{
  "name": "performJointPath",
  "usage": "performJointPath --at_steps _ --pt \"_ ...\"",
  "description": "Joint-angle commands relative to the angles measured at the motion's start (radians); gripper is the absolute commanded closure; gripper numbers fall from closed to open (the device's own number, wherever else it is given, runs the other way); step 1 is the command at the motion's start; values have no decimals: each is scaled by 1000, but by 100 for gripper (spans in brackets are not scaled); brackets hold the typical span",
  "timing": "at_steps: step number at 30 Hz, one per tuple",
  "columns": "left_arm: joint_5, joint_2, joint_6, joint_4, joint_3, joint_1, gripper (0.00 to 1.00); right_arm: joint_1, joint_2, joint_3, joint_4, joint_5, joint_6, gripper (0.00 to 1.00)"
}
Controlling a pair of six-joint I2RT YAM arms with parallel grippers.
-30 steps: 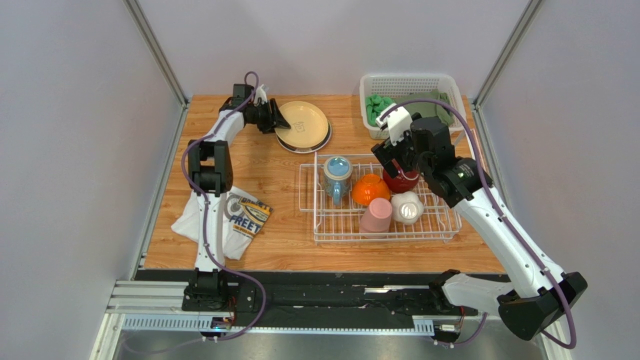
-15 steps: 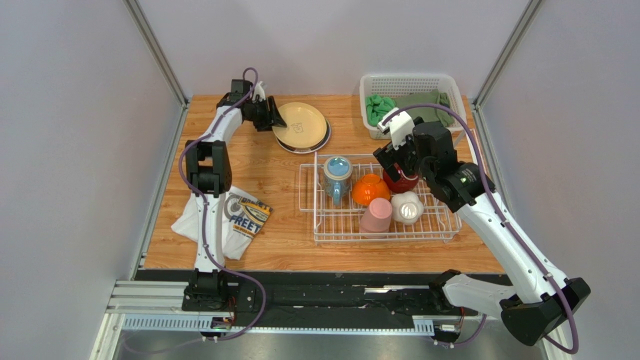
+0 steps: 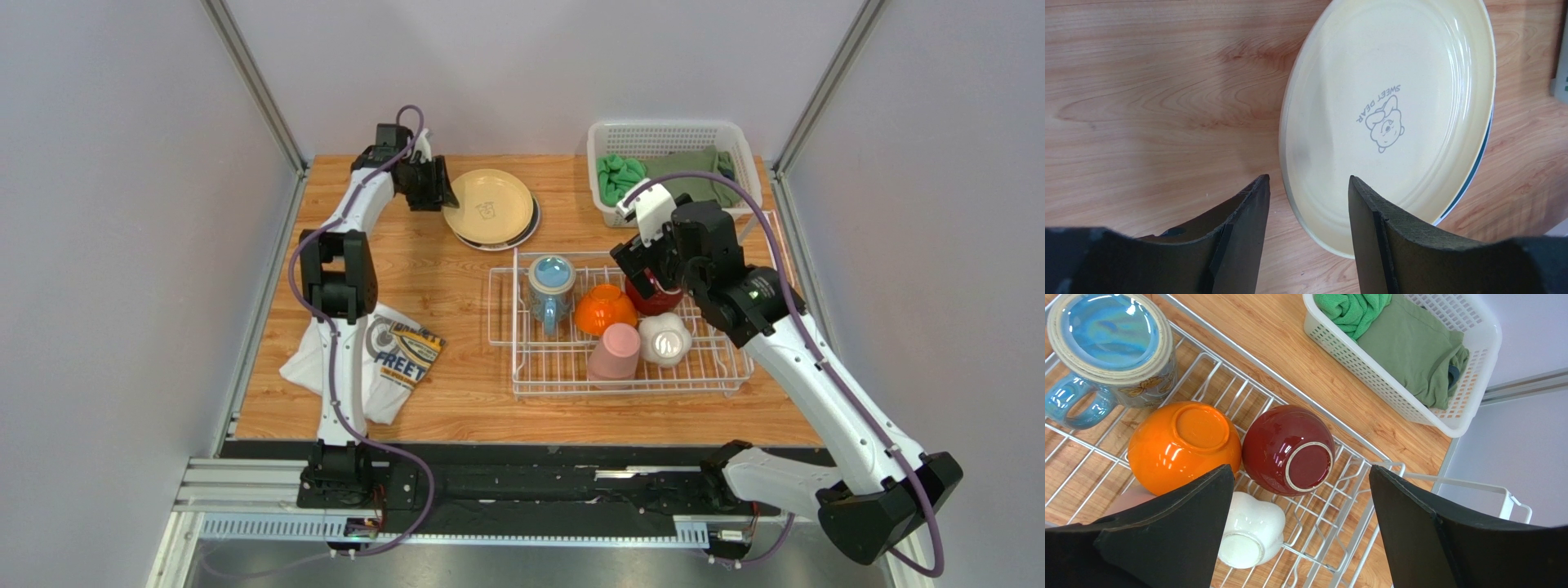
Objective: Unload the mixed dishes from the dish rack
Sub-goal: Place the plate on the plate.
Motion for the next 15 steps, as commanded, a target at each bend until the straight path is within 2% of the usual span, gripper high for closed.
performJointPath --at_steps 1,15 --pt "-62 -118 76 -22 4 -26 41 -5 -10 -2 30 64 -2 12" --pt "-66 -141 87 -33 -31 -52 41 -37 38 -12 -19 171 15 12"
